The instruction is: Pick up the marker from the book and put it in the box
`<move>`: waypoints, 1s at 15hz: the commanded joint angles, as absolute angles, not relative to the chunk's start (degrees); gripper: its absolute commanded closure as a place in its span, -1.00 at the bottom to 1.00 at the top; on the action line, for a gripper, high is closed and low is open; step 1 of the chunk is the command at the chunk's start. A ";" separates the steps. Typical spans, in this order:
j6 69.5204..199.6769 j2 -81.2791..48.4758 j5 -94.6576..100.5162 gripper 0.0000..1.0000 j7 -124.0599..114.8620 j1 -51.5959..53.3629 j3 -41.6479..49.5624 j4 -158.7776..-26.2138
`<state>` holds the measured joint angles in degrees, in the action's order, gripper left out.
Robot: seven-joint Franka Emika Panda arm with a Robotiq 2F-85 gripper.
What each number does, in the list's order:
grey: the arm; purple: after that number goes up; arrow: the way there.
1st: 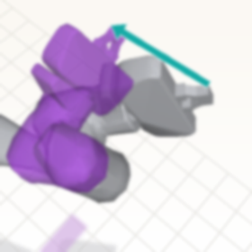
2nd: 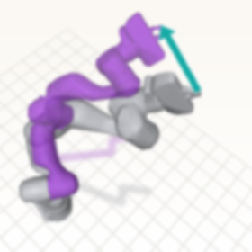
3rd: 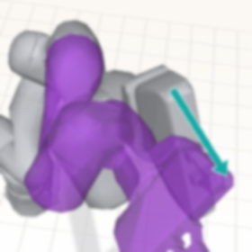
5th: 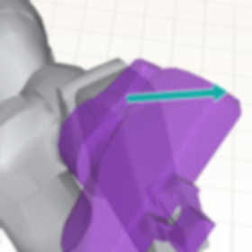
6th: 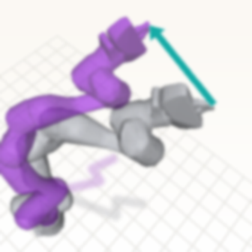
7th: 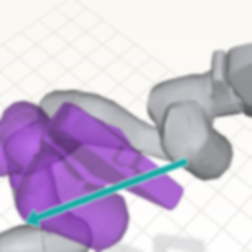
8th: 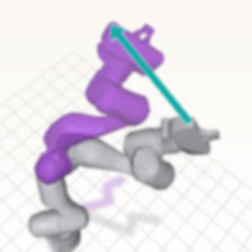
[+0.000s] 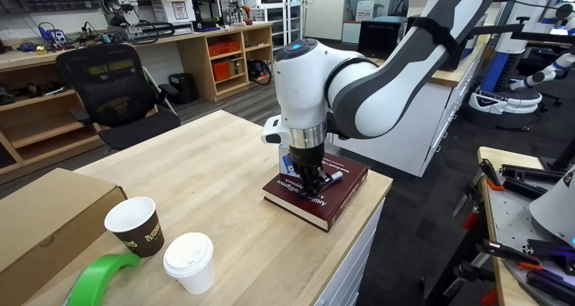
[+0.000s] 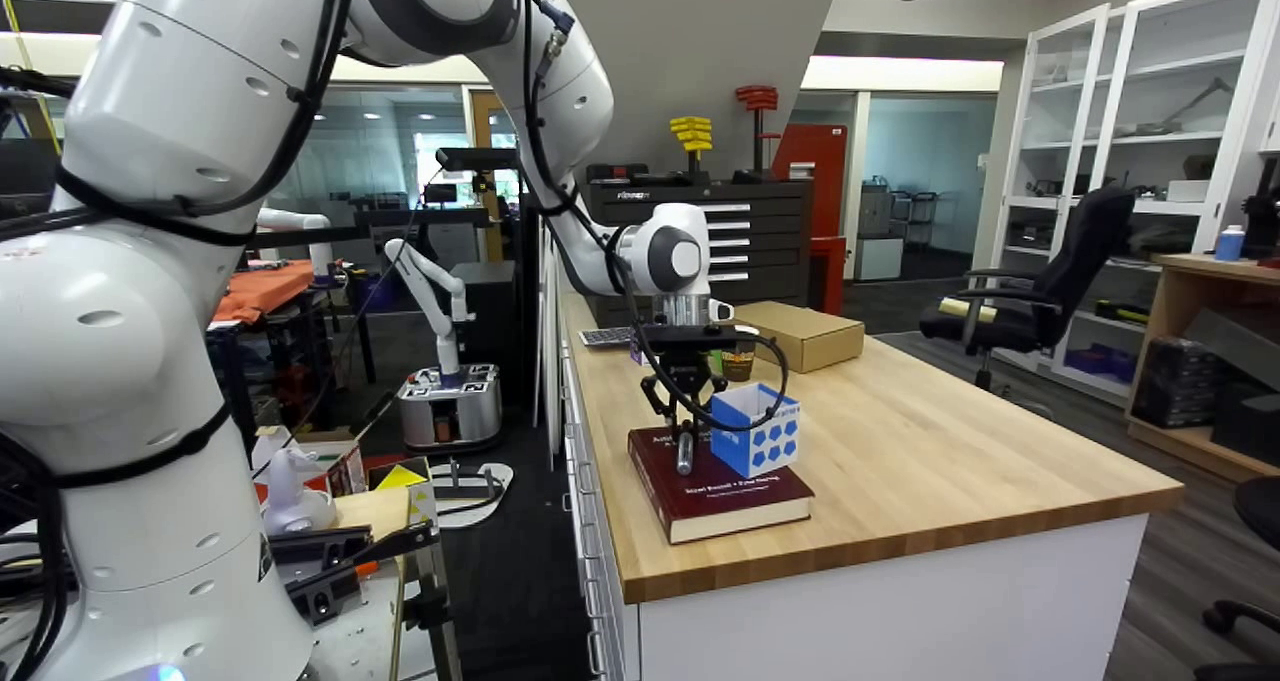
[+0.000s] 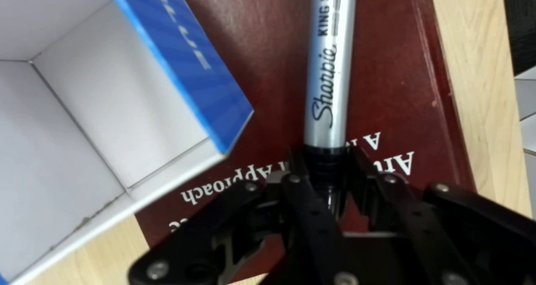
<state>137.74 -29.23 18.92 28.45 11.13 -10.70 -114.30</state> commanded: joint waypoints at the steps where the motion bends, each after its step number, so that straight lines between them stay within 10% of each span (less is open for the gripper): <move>1: 136.98 -28.32 17.66 0.85 28.02 10.10 -11.24 -114.55; 15: 126.80 -22.74 18.02 0.85 26.29 11.46 -11.13 -110.17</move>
<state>131.21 -25.32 17.95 27.94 10.83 -10.93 -111.31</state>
